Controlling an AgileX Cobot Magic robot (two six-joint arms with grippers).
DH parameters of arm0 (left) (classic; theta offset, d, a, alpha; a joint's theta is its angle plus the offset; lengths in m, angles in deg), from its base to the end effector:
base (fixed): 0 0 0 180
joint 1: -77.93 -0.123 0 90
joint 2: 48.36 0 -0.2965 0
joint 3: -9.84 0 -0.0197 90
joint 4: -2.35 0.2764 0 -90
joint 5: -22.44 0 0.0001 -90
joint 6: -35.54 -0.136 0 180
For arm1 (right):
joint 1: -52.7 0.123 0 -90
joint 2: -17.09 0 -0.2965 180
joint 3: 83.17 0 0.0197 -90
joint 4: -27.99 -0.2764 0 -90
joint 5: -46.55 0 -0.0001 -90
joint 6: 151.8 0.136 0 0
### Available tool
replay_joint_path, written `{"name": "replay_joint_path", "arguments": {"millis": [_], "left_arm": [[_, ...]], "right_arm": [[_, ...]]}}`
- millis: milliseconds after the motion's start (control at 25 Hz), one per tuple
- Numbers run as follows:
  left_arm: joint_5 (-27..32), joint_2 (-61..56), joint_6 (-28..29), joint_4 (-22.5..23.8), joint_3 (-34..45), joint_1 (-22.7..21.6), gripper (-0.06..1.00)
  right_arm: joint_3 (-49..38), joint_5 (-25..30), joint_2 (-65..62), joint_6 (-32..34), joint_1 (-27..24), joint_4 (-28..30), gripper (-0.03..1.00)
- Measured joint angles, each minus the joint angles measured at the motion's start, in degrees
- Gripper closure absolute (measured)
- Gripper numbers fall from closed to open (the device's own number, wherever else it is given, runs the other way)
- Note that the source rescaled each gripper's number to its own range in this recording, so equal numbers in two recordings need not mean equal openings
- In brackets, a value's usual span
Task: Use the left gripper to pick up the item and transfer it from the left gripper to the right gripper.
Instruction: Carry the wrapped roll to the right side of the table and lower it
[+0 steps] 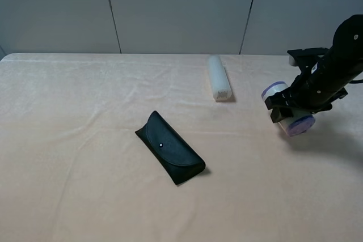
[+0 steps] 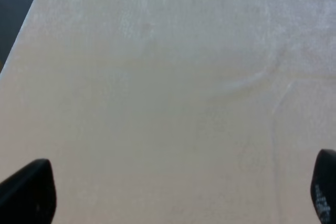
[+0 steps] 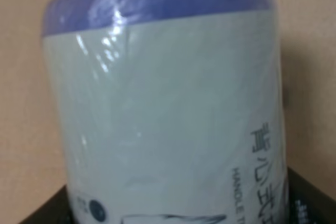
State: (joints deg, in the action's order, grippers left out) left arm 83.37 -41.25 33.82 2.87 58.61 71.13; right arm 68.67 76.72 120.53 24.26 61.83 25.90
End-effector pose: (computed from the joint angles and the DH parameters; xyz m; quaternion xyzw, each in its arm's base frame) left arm 0.0444 0.0064 0.2696 -0.0379 0.8509 0.0434 0.5221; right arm 0.3266 0.0550 0.1134 -0.0983 0.9824 0.0187 0.1577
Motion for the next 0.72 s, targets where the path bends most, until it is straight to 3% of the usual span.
{"name": "replay_joint_path", "arguments": {"millis": [440, 480, 520, 600, 640, 720], "left_arm": [[0.0, 0.0, 0.0, 0.0, 0.0, 0.0, 0.02], [0.0, 0.0, 0.0, 0.0, 0.0, 0.0, 0.02], [0.0, 0.0, 0.0, 0.0, 0.0, 0.0, 0.02], [0.0, 0.0, 0.0, 0.0, 0.0, 0.0, 0.02], [0.0, 0.0, 0.0, 0.0, 0.0, 0.0, 0.02], [0.0, 0.0, 0.0, 0.0, 0.0, 0.0, 0.02]], "right_arm": [[0.0, 1.0, 0.5, -0.1, 0.0, 0.7, 0.97], [0.0, 1.2, 0.5, 0.0, 0.0, 0.7, 0.91], [0.0, 1.4, 0.5, 0.2, 0.0, 0.7, 0.57], [0.0, 1.3, 0.6, 0.6, 0.0, 0.7, 0.20], [0.0, 1.3, 0.8, 0.8, 0.0, 0.7, 0.10], [0.0, 1.3, 1.2, 1.7, 0.0, 0.7, 0.02]]}}
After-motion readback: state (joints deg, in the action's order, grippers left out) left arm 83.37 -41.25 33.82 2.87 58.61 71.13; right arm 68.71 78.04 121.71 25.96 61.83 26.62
